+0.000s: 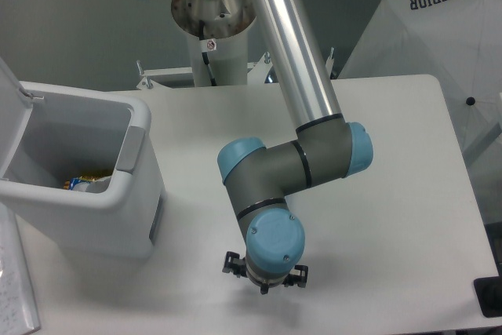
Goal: Place the trash in the trash can
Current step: 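Lower and close the gripper around the bottle near its cap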
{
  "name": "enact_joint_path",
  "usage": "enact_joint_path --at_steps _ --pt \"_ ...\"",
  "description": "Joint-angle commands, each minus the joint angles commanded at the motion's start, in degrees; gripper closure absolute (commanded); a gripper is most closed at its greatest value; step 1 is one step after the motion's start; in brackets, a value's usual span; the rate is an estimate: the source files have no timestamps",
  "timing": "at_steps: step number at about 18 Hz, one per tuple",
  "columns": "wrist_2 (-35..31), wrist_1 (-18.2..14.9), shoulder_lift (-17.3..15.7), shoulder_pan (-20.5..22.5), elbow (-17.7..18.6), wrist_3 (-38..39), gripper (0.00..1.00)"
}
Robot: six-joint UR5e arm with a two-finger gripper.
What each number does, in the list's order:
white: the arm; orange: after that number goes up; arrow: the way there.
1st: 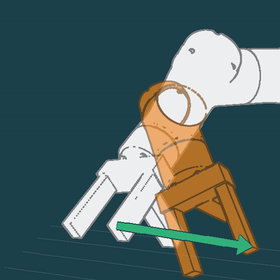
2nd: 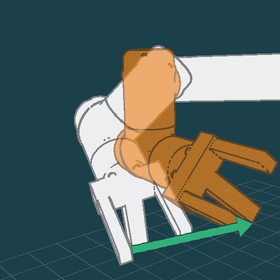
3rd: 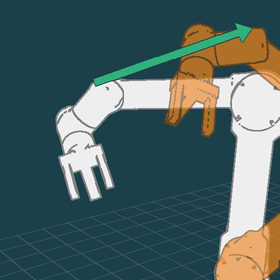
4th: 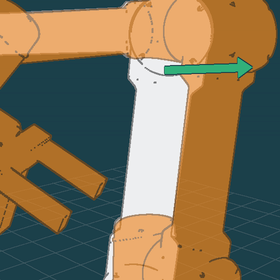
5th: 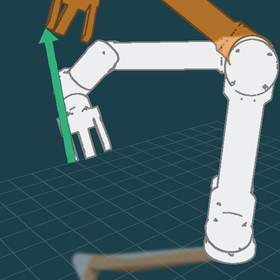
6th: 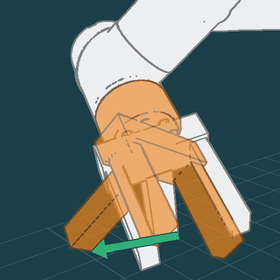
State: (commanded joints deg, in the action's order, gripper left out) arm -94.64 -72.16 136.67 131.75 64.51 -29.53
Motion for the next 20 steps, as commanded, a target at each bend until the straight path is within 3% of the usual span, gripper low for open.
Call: enact_joint_path --at_steps 2,8,18,20 --pt "-0.5 0.0 0.3 -0.1 0.0 0.0 0.04" --pt "-0.6 -0.2 0.4 -0.3 0.1 -0.1 0.35" --pt "-3.8 -0.3 0.8 -1.3 0.5 -0.1 0.37" --pt "-4.7 -0.4 0.7 -1.4 0.7 -0.1 0.49"
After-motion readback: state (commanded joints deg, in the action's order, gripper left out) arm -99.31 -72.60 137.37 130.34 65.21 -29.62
